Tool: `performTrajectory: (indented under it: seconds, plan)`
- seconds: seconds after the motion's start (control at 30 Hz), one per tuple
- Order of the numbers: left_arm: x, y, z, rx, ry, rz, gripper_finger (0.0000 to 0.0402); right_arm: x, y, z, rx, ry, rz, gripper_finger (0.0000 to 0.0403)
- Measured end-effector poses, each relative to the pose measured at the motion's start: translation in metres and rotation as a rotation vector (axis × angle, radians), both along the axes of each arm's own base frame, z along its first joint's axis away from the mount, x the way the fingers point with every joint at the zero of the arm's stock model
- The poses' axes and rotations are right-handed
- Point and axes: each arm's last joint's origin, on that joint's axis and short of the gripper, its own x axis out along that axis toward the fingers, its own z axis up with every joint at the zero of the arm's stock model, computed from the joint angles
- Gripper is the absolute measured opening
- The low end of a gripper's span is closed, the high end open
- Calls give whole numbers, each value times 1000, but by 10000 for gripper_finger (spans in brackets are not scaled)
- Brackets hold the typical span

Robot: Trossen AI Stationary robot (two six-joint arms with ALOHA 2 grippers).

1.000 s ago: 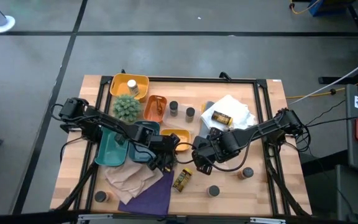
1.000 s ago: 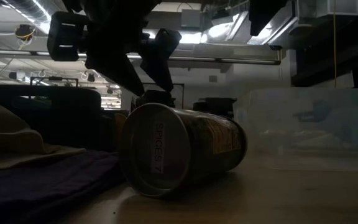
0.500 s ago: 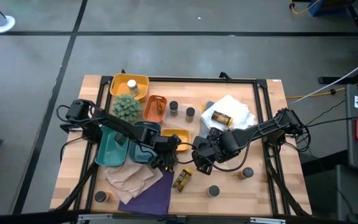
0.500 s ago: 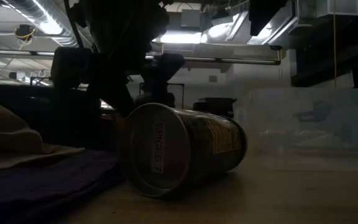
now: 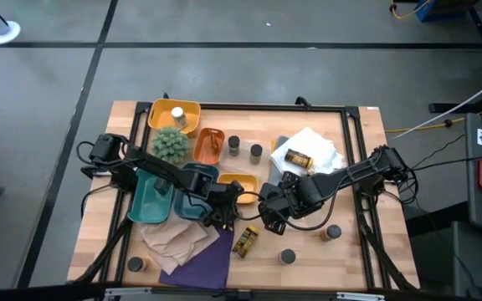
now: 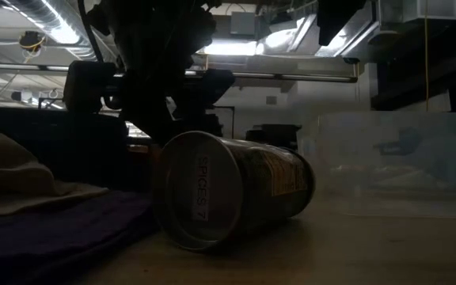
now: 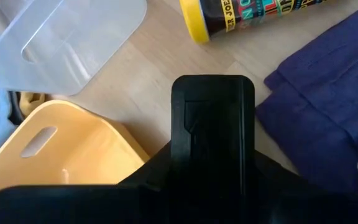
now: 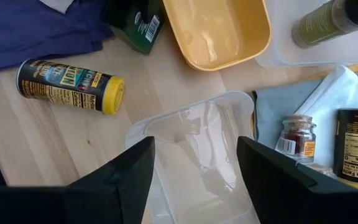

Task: Sort spices by type
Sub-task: Put the green seasoning can into the green bin

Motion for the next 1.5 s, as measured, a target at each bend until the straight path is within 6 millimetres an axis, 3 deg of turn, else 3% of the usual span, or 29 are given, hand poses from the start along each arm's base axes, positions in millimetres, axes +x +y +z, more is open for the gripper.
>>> performTrajectory:
  seconds: [0.43, 0.8, 1.13, 1.5]
  plan:
    - [12, -5, 40, -57, 45, 105, 110, 0, 0, 0, -5, 2, 17, 230]
    - [-5, -13, 88, -122, 324, 402, 110, 0, 0, 0, -47, 21, 153, 230]
    - [-30, -27, 93, -112, 515, 651, 111, 0, 0, 0, -90, 40, 295, 230]
    - [-43, -29, 108, -152, 487, 774, 110, 0, -1, 0, -138, 40, 338, 230]
